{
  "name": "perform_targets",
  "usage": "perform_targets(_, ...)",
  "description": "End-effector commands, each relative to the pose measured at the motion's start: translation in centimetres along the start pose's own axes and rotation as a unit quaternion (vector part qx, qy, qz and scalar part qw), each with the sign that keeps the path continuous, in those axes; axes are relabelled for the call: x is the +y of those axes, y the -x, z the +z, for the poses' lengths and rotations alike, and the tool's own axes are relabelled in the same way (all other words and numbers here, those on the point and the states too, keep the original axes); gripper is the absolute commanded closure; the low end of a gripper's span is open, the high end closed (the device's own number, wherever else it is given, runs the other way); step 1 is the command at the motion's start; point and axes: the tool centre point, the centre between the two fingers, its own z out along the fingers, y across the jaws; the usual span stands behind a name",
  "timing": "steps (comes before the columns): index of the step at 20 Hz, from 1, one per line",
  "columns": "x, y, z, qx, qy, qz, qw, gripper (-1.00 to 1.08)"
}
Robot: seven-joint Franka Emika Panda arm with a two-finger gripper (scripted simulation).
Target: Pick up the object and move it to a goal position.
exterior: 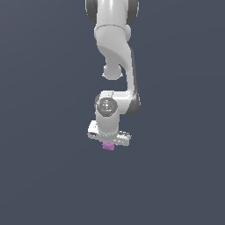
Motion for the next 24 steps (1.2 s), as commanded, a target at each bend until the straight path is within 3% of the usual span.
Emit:
perform_targets(1,-0.1,-0.1,-0.3,0.001,0.000,0.001,1.0000,1.08)
perform_targets(10,-1.5,-1.7,-6.6,0.022,-0.004,0.012,0.9997,1.08)
perform_targets(24,-5.2,-5.3,-26.6,0.088,-0.015,0.049,0.9948,1.08)
